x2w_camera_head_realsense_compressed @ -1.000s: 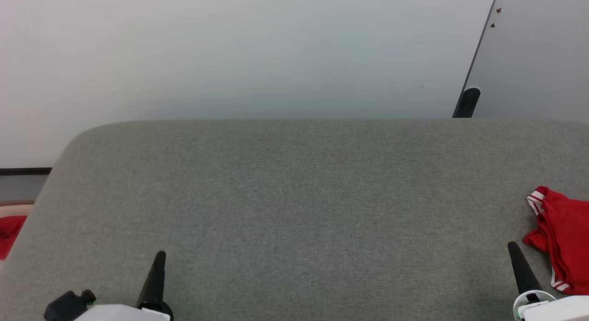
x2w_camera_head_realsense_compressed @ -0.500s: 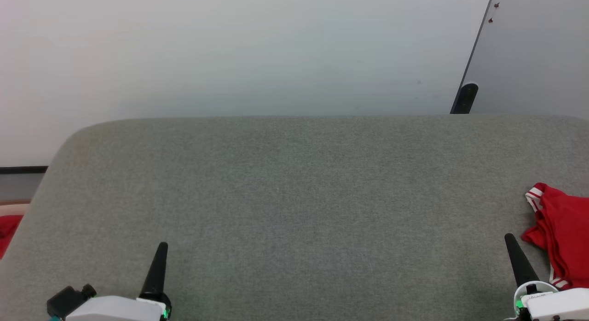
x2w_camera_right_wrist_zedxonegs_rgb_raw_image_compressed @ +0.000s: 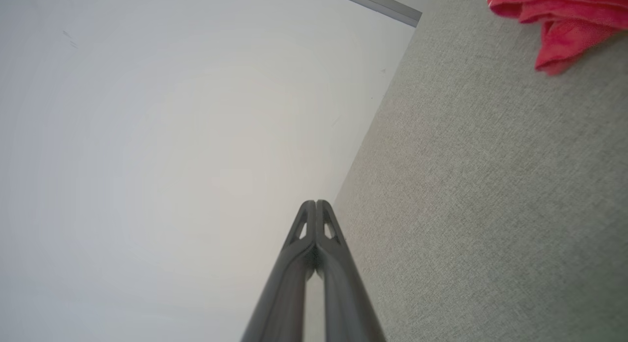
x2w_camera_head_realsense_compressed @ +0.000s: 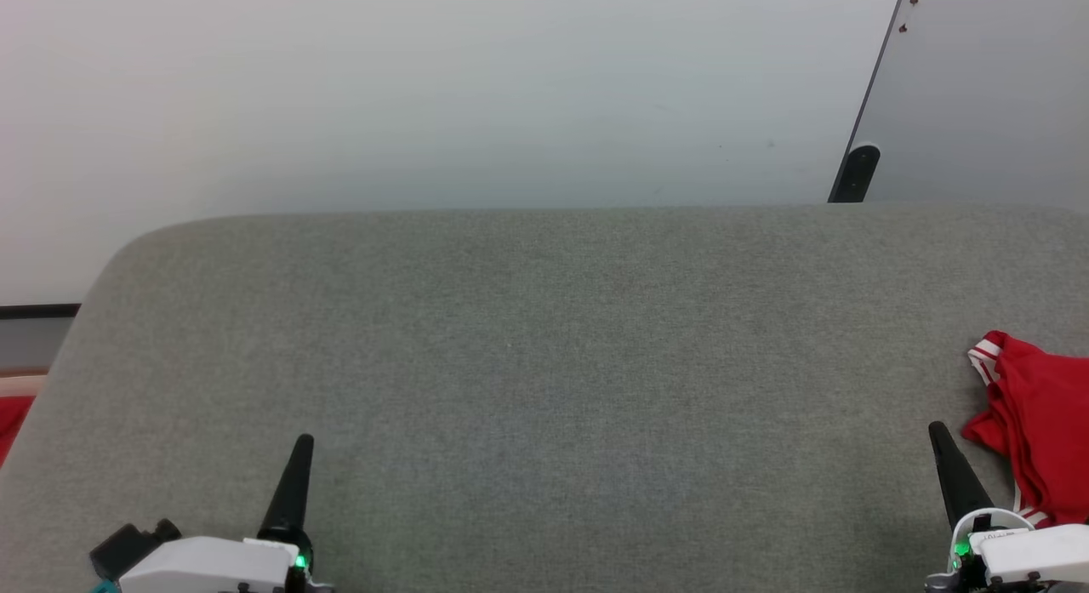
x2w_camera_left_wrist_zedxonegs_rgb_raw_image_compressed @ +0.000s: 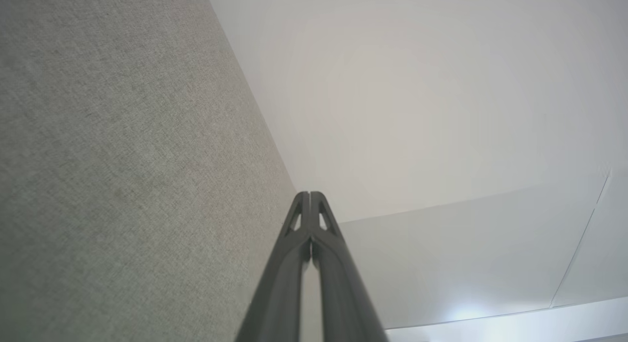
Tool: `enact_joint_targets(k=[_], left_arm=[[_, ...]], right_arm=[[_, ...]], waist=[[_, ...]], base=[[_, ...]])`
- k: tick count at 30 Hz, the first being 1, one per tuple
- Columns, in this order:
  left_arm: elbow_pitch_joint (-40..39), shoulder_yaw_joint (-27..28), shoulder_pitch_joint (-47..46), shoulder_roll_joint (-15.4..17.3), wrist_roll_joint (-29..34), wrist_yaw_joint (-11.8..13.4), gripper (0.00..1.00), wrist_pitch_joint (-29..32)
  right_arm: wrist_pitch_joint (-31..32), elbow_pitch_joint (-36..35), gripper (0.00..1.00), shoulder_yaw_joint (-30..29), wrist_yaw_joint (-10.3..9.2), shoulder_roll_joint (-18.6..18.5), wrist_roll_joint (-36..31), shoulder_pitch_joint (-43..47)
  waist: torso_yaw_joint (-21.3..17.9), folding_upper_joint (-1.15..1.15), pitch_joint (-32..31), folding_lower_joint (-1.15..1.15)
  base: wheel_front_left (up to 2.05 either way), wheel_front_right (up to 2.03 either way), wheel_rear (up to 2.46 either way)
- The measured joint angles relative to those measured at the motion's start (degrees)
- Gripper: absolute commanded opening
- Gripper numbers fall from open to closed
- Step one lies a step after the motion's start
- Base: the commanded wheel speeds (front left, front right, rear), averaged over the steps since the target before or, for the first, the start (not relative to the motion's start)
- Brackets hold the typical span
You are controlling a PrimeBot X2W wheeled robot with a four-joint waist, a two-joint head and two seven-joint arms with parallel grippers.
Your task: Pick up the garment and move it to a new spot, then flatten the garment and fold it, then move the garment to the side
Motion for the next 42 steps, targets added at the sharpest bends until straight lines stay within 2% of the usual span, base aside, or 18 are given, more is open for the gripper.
enact_joint_targets(k=[42], left_arm=[[1.4,2.4,-3.6,-2.8,-13.7,-0.4,0.00,4.1]], right_arm=[[1.5,2.7,0.00,0.1,0.00,1.1,15.1,-4.0]], waist=[[-1.3,0.00,1.7,0.00]], base=[[0.00,0.00,0.00]])
